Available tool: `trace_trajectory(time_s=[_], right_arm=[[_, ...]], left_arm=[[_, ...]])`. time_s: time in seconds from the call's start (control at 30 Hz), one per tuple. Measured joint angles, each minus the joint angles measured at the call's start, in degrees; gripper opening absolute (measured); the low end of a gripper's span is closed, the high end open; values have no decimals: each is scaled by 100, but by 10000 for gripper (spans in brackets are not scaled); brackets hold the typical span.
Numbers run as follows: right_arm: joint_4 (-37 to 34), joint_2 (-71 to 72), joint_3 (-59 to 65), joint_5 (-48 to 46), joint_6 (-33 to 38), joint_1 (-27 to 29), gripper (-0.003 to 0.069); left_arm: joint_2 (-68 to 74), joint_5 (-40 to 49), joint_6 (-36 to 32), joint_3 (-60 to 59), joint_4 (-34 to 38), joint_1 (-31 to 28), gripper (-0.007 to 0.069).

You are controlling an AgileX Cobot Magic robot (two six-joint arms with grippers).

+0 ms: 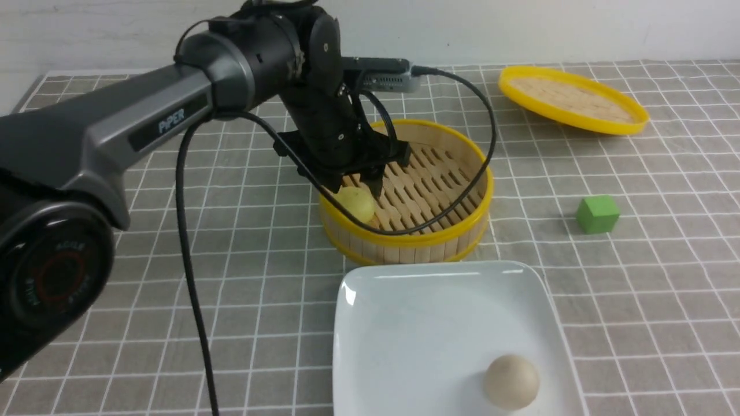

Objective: Put the steamed buns into the plate on the grey tablecloth.
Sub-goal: 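Reach into the bamboo steamer and grasp a bun with the left gripper, then carry the bun from the bamboo steamer to the plate with the left gripper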

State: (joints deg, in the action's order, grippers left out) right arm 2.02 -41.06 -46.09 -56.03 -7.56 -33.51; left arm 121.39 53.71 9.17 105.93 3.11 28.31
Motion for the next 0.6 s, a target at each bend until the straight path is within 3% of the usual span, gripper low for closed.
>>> trace_trajectory(time_s=[0.17,0.27,0.3,0.33,0.37,0.6], right_arm=[[-27,0,0,57,0,0,3],[-202,0,0,103,-37,0,4],[-341,0,0,112,-51,0,4],[-372,0,0,118,-51,0,4],[-450,0,0,112,-62,0,4],[-532,0,0,-23,-69,0,9]], left_arm=[[229,-233,112,0,-9,0,412],[344,-360,353,12,-84,0,269],[344,-329,425,26,-107,0,169],[344,-316,432,32,-107,0,140],[282,-172,416,95,-102,0,61],[-875,962,-184,616,156,0,19]])
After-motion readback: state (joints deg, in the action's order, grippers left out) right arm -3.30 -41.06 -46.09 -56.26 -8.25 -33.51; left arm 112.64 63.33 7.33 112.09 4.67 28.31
